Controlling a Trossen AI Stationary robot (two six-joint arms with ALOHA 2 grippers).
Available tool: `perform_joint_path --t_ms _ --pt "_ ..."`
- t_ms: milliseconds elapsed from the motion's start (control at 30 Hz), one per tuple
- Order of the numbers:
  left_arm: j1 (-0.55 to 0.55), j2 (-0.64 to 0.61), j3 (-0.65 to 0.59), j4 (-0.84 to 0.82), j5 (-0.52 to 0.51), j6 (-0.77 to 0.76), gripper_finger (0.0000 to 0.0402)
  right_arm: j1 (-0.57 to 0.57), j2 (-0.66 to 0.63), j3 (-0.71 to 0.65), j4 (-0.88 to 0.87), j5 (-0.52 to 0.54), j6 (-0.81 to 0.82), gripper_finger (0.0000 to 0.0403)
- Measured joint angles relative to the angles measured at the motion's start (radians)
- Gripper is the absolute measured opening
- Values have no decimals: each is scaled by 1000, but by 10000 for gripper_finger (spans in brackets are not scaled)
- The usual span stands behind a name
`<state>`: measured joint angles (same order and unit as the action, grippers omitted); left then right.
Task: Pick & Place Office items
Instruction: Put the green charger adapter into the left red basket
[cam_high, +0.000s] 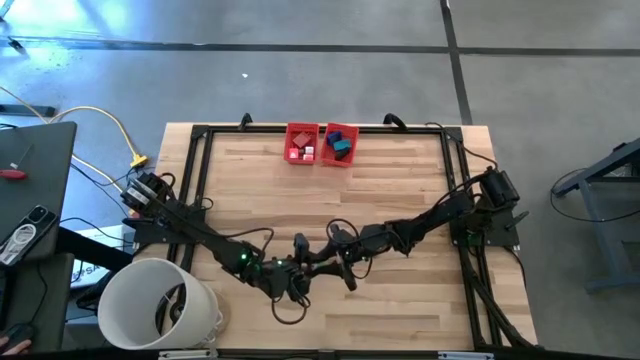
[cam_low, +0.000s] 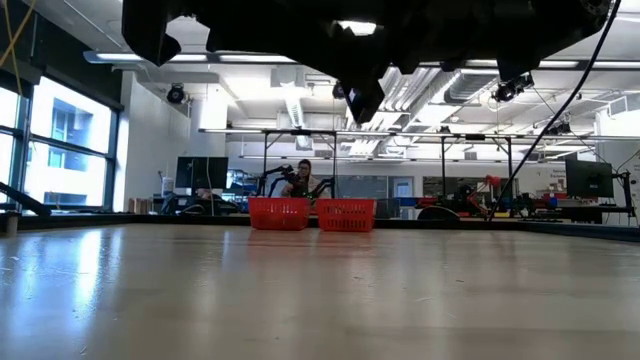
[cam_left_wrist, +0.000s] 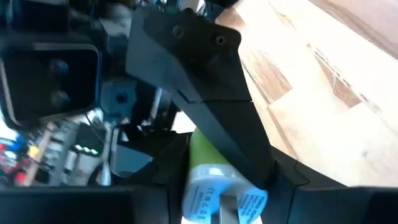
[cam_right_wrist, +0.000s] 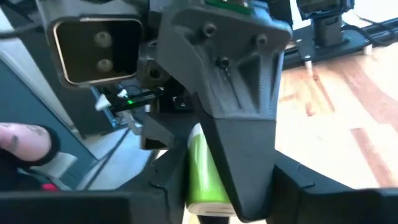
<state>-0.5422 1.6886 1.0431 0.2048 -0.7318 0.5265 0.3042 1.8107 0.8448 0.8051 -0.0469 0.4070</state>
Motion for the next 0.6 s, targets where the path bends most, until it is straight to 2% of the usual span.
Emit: perform_joint_path --t_ms 133,300,433,600 --pt "0 0 0 -2 6 -79 127 0 0 0 -3 5 -15 176" --pt "-9 0 0 -6 3 -169 127 0 0 0 -4 5 -14 199" --pt "-9 0 0 -20 12 -184 127 4 0 0 -27 57 -11 224" --pt "-8 0 0 -50 27 -221 127 3 0 0 -46 83 17 274"
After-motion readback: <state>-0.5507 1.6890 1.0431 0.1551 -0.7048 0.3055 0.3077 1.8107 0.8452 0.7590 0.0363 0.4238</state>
